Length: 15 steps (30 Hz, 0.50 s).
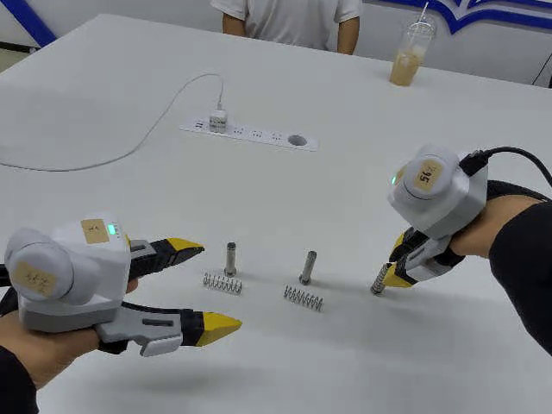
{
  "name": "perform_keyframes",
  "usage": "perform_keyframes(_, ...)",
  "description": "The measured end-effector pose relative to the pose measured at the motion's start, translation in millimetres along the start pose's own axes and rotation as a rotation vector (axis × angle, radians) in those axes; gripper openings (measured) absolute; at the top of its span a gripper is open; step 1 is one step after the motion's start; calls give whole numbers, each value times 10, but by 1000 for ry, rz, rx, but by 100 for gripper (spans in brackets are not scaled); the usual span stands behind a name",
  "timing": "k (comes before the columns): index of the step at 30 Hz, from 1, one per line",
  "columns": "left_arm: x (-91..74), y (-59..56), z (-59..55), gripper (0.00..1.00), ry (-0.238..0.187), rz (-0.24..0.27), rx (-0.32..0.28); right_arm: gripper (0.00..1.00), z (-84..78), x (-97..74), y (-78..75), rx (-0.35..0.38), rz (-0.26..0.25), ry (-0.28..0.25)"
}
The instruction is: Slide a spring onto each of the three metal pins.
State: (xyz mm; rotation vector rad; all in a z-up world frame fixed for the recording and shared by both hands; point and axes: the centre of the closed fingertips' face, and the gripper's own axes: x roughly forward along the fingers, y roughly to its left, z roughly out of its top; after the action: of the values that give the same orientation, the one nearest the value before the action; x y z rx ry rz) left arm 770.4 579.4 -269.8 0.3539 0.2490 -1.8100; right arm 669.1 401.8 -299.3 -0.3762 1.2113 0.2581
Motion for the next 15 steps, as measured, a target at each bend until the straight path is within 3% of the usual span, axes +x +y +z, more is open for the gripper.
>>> perform_keyframes(8, 12, -5, 18, 66, -2, -2, 5, 22, 195, -122, 69, -30, -18, -49)
perform_keyframes(15, 19, -16, 41, 66, -4, -4, 10, 22, 385, -96, 218, -43, 11, -86)
